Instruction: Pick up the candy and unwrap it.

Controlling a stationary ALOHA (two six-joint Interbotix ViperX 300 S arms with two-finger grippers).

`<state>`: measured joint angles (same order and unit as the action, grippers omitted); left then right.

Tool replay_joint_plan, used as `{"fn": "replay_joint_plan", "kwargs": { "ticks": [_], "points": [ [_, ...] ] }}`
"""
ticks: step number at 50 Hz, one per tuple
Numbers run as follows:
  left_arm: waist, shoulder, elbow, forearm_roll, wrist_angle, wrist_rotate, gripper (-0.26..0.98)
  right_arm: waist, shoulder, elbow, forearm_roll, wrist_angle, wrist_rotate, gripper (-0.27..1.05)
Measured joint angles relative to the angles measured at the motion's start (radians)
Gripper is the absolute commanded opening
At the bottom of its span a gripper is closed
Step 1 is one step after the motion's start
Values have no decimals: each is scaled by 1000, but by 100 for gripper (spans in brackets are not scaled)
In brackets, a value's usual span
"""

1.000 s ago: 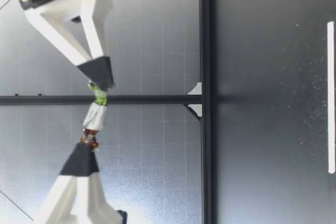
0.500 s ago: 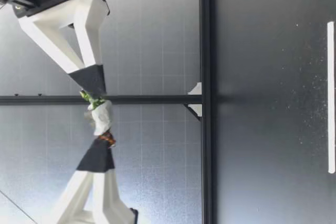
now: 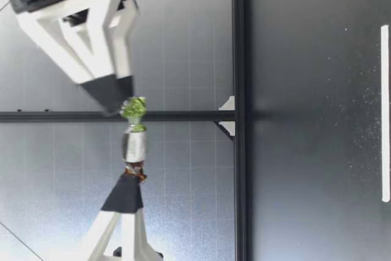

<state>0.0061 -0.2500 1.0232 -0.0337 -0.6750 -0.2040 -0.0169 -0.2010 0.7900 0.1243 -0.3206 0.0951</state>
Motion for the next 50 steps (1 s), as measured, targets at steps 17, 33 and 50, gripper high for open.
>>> {"fn": "replay_joint_plan", "kwargs": {
  "ticks": [17,33,50],
  "points": [
    [0,-2,-2,15,0,9,-16,0,54,-32,-48,-101,6,57],
    [0,-2,-8,46,0,31,-16,0,101,-64,-52,-98,9,57],
    [-2,-3,-11,46,0,37,-16,2,112,-72,-52,-64,12,45]
  ]
}}
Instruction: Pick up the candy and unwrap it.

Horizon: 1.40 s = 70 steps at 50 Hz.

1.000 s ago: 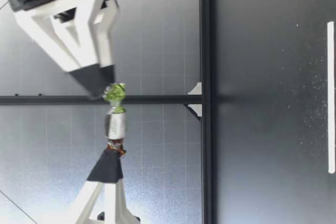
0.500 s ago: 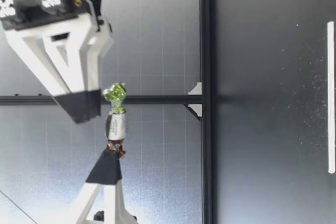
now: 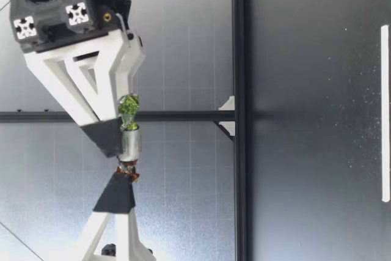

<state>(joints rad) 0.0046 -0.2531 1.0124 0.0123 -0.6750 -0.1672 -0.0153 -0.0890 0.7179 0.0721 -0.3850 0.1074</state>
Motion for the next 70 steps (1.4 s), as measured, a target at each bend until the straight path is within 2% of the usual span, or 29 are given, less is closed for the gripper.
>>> {"fn": "replay_joint_plan", "kwargs": {
  "ticks": [13,20,30,36,41,45,47,51,60,70],
  "points": [
    [2,0,0,-2,0,0,-16,0,0,2,0,11,-2,0],
    [2,0,0,-2,0,0,-16,0,-6,0,0,15,2,-15],
    [0,3,2,-2,0,8,-15,0,-15,2,0,15,-2,-17],
    [2,3,8,0,-2,34,-7,0,-15,0,0,17,-3,-17],
    [0,3,8,0,-2,54,9,0,-15,2,0,17,-3,-17],
    [0,3,9,-2,0,60,29,0,-15,0,0,17,-6,-17],
    [0,3,8,0,0,57,43,0,-15,2,0,17,-8,-17],
    [2,9,9,-2,0,40,59,0,-15,2,0,17,-9,-17],
    [0,34,0,-18,0,8,57,0,-15,2,0,23,-9,-17],
    [0,77,-54,-26,0,17,56,0,-15,2,0,29,-5,-17]
  ]
}}
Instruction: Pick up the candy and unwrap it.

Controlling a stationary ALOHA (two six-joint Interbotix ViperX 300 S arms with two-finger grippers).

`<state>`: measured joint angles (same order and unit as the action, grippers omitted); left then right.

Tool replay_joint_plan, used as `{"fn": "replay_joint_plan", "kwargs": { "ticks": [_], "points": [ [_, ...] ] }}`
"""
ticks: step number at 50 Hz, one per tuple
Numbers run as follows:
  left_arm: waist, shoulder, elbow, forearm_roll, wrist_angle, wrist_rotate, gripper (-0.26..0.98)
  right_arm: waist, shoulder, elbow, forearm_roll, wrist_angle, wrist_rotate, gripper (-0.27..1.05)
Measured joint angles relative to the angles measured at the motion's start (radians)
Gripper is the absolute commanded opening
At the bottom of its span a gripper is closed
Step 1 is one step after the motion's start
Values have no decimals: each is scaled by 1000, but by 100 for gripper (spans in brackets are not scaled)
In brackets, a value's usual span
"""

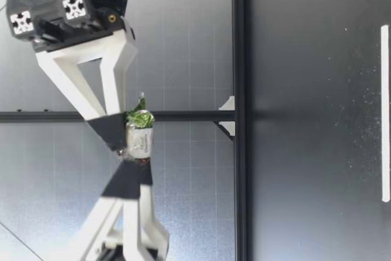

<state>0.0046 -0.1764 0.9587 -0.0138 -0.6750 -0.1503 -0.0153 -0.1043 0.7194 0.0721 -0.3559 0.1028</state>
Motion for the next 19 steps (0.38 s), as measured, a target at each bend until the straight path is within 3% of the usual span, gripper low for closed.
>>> {"fn": "replay_joint_plan", "kwargs": {
  "ticks": [6,19],
  "points": [
    [9,28,-14,-12,0,0,55,5,0,0,0,6,2,-17],
    [75,117,-14,-92,0,17,55,23,-37,0,0,6,2,-17]
  ]
}}
